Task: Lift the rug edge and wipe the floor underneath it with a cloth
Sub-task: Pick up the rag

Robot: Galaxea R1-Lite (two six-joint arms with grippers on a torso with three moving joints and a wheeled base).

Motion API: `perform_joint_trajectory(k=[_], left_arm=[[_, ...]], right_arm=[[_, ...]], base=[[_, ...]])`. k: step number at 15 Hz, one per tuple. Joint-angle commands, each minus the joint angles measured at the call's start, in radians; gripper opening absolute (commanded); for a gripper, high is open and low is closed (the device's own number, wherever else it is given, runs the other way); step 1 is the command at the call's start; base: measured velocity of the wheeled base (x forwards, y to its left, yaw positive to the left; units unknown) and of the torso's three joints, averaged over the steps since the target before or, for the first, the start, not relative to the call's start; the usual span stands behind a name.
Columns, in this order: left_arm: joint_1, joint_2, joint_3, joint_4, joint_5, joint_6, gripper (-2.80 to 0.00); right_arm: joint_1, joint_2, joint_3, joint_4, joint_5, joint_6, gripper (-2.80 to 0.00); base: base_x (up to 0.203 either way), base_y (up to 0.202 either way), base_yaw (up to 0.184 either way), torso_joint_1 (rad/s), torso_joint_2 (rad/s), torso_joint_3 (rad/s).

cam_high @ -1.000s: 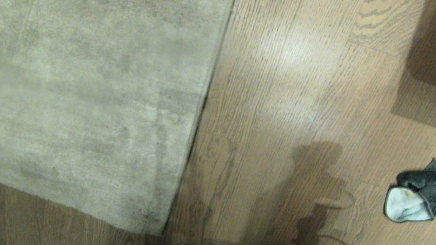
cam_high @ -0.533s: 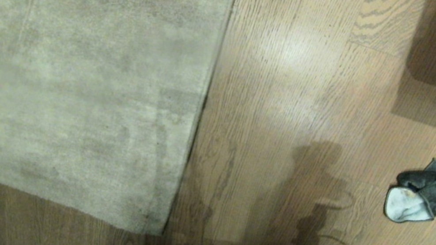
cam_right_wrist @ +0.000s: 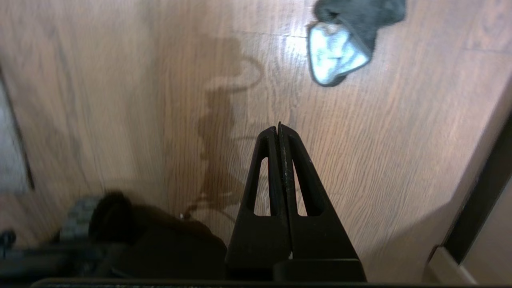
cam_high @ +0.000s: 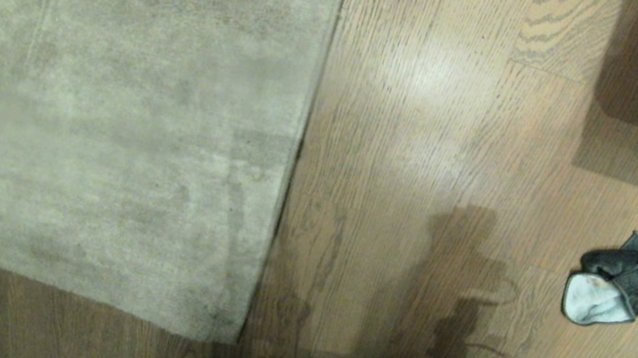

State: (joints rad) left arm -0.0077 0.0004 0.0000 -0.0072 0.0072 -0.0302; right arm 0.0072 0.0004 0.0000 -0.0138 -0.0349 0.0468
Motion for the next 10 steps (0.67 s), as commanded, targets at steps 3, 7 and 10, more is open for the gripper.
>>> perform_joint_trajectory(k=[3,7,10], left_arm=[[0.000,0.001,0.000,0.000,0.000,0.000,-2.80],[0.000,0.001,0.000,0.000,0.000,0.000,-2.80],[0.000,0.001,0.000,0.000,0.000,0.000,-2.80]], right_arm=[[0.000,0.064,-0.044,0.009,0.035,-0.051,-2.80],[0.002,0.229,-0.141,0.014,0.039,-0.051,-2.80],[0.002,0.366,-0.150,0.009,0.038,-0.049,-2.80]], base=[[0.000,0.000,0.000,0.000,0.00,0.000],[0.000,0.000,0.000,0.000,0.00,0.000],[0.000,0.000,0.000,0.000,0.00,0.000]])
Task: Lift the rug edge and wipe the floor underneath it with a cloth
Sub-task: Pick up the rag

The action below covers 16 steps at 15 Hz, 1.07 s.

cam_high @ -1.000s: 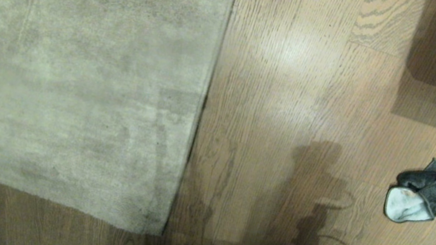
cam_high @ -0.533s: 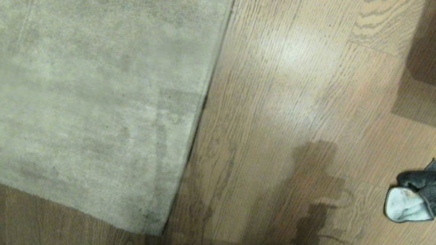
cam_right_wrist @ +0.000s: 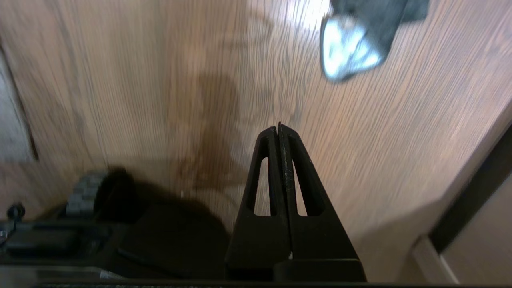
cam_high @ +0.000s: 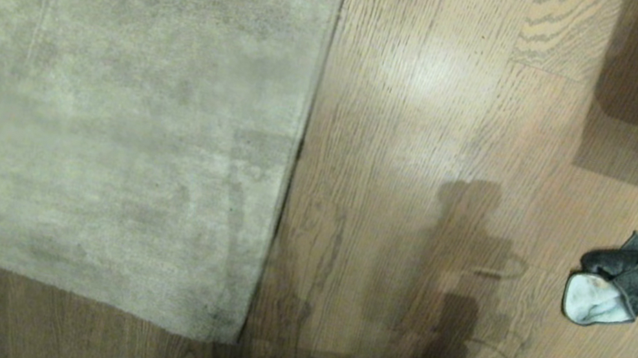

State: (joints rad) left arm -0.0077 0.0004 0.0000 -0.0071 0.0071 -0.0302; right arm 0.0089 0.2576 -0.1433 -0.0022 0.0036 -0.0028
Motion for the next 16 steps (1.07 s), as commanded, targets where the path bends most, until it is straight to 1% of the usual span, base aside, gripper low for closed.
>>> perform_joint_trajectory(k=[1,3,6,8,11,13,14,16], left_arm=[[0.000,0.001,0.000,-0.001,0.001,0.000,-2.80],[0.000,0.001,0.000,-0.001,0.001,0.000,-2.80],[0.000,0.001,0.000,-0.001,0.001,0.000,-2.80],[0.000,0.001,0.000,-0.001,0.001,0.000,-2.80],[0.000,0.001,0.000,-0.001,0.001,0.000,-2.80],[0.000,0.001,0.000,-0.001,0.001,0.000,-2.80],[0.000,0.001,0.000,-0.001,0.001,0.000,-2.80],[0.000,0.001,0.000,-0.001,0.001,0.000,-2.80]], right_arm=[[0.000,0.165,-0.018,-0.006,0.000,0.001,-2.80],[-0.003,0.283,-0.055,-0.009,-0.005,0.001,-2.80],[-0.020,0.512,-0.113,-0.053,-0.051,0.005,-2.80],[-0.061,0.670,-0.130,-0.148,-0.067,0.004,-2.80],[-0.167,0.885,-0.143,-0.358,-0.074,-0.017,-2.80],[-0.222,0.983,-0.161,-0.478,-0.072,-0.030,-2.80],[-0.238,1.006,-0.184,-0.498,-0.066,-0.029,-2.80],[-0.267,1.030,-0.192,-0.512,-0.020,-0.029,-2.80]], base=[[0.000,0.000,0.000,0.000,0.00,0.000],[0.000,0.000,0.000,0.000,0.00,0.000],[0.000,0.000,0.000,0.000,0.00,0.000],[0.000,0.000,0.000,0.000,0.00,0.000],[0.000,0.000,0.000,0.000,0.00,0.000],[0.000,0.000,0.000,0.000,0.00,0.000],[0.000,0.000,0.000,0.000,0.00,0.000],[0.000,0.000,0.000,0.000,0.00,0.000]])
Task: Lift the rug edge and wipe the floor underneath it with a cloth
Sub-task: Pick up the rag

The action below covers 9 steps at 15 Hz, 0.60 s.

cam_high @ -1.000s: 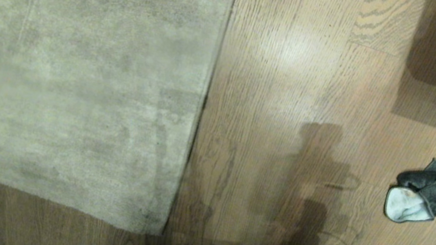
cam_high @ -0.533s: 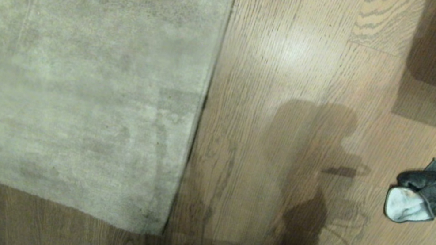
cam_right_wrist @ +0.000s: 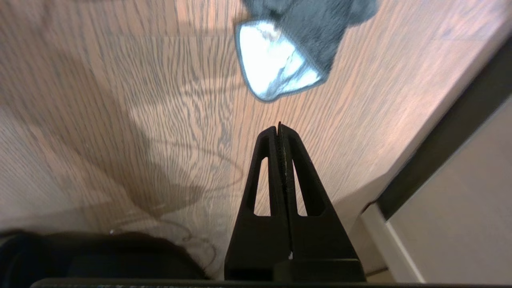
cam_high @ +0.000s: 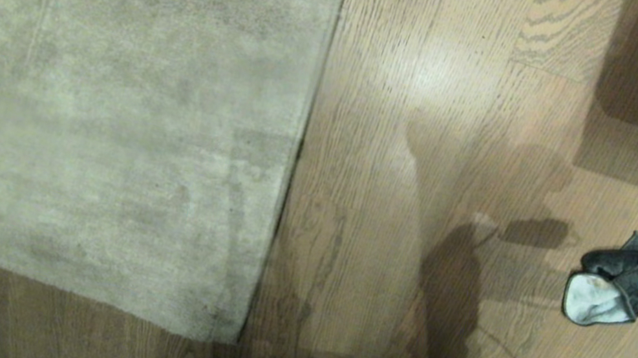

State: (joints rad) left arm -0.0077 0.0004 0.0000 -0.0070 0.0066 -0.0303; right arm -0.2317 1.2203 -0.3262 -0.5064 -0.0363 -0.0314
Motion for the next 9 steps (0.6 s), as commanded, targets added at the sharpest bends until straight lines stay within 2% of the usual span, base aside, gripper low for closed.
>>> perform_joint_trajectory(k=[1,5,7,8,9], left_arm=[[0.000,0.001,0.000,-0.001,0.001,0.000,-2.80],[0.000,0.001,0.000,0.000,0.001,0.000,-2.80],[0.000,0.001,0.000,-0.001,0.001,0.000,-2.80],[0.000,0.001,0.000,-0.001,0.001,0.000,-2.80],[0.000,0.001,0.000,-0.001,0.001,0.000,-2.80]], right_arm=[[-0.044,0.085,-0.014,-0.010,0.044,-0.003,0.00],[-0.108,0.162,-0.063,-0.011,0.062,-0.004,0.00],[-0.113,0.202,-0.070,-0.045,0.065,0.014,0.00],[-0.110,0.224,-0.064,-0.102,0.082,0.030,0.00],[-0.109,0.238,-0.052,-0.153,0.151,0.035,0.00]], base=[[0.000,0.000,0.000,0.000,0.00,0.000],[0.000,0.000,0.000,0.000,0.00,0.000],[0.000,0.000,0.000,0.000,0.00,0.000],[0.000,0.000,0.000,0.000,0.00,0.000],[0.000,0.000,0.000,0.000,0.00,0.000]])
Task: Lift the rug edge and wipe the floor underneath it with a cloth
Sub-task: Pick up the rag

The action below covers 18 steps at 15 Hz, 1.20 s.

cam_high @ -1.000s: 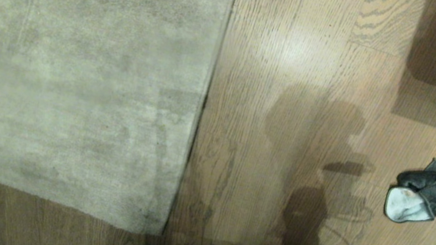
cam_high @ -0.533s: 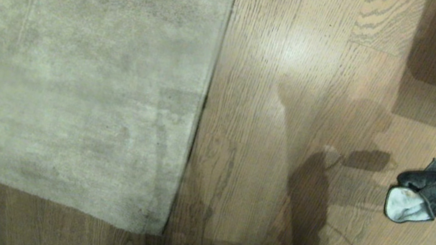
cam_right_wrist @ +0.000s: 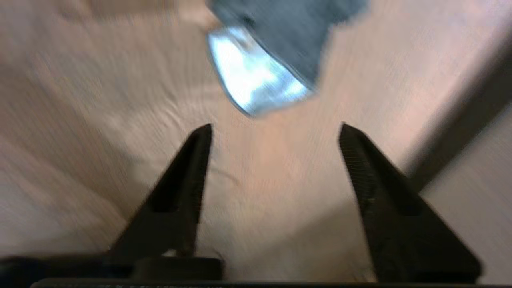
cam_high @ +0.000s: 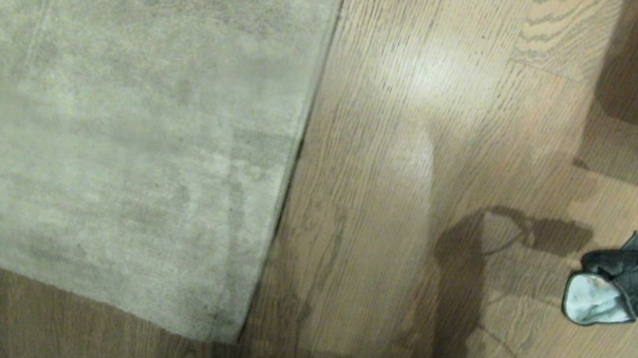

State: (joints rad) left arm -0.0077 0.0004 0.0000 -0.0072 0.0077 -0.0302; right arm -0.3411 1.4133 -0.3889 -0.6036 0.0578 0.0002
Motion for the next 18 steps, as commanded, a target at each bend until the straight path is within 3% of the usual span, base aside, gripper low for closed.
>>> perform_joint_trajectory(k=[1,10,18], left_arm=[[0.000,0.001,0.000,0.000,0.000,0.000,-2.80],[0.000,0.001,0.000,0.000,0.000,0.000,-2.80],[0.000,0.001,0.000,0.000,0.000,0.000,-2.80]], right_arm=[[0.000,0.063,0.030,-0.110,0.110,0.005,0.00],[-0.039,0.205,0.029,-0.140,0.120,-0.037,0.00],[-0.052,0.441,0.036,-0.458,0.125,-0.035,0.00]], base=[[0.000,0.000,0.000,0.000,0.00,0.000],[0.000,0.000,0.000,0.000,0.00,0.000],[0.000,0.000,0.000,0.000,0.00,0.000]])
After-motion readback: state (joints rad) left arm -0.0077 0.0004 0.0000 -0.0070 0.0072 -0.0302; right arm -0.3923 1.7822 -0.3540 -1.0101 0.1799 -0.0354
